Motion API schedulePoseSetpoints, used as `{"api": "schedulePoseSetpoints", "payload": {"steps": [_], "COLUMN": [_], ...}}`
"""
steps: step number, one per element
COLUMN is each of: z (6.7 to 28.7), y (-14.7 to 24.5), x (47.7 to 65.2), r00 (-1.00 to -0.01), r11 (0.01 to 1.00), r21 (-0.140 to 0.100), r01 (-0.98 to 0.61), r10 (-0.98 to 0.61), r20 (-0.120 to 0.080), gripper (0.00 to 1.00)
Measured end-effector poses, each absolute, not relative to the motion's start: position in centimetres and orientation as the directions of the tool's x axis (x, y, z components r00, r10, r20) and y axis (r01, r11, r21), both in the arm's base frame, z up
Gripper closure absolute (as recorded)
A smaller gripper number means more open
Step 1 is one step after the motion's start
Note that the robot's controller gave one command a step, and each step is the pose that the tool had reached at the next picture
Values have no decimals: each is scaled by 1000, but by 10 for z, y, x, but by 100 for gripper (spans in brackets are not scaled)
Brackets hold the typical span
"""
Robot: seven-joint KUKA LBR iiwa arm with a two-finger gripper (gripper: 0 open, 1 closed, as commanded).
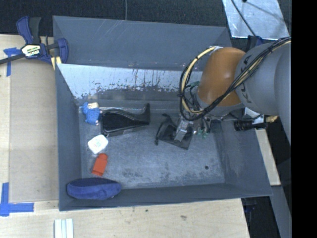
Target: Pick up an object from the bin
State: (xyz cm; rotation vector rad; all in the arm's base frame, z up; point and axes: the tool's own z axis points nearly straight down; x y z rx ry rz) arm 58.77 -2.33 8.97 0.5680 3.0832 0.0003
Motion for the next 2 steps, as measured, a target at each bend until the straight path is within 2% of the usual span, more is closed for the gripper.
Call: {"api": "schedulePoseSetpoints", "payload": {"steps": [1,2], "z": [101,146], "y": [-24,-24], "x": [589,591], "r00": [-935,-937], "r11": [935,937], "r21": [1,2], "r01": [353,350], "r10": [353,350], "r20": [-7,-8], "gripper": [100,100]}}
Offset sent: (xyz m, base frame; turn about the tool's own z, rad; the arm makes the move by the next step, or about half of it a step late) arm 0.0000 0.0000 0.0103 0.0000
